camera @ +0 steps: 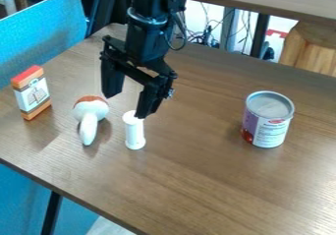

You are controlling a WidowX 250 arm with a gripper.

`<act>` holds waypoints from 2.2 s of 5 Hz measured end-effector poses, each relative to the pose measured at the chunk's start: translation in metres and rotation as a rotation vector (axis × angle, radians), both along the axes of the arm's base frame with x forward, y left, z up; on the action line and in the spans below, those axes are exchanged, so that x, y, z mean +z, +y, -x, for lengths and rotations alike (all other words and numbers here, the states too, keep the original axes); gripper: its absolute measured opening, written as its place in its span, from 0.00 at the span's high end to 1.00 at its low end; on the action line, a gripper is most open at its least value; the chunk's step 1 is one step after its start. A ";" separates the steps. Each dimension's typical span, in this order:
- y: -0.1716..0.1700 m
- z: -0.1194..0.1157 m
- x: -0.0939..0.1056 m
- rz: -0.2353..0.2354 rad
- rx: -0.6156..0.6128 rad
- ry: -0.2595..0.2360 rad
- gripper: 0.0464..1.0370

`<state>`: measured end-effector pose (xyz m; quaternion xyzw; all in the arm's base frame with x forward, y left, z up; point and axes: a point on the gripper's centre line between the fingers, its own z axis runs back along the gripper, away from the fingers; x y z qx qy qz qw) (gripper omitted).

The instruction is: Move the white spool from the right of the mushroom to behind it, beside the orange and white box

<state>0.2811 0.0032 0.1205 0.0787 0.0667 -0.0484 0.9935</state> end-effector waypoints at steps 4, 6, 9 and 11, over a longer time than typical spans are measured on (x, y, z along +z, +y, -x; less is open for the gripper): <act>0.013 -0.016 -0.034 0.054 -0.015 0.027 0.04; 0.017 -0.022 -0.060 0.116 -0.005 0.066 0.04; 0.016 -0.031 -0.078 0.134 0.011 0.107 0.38; 0.020 -0.041 -0.058 0.140 0.066 0.057 0.44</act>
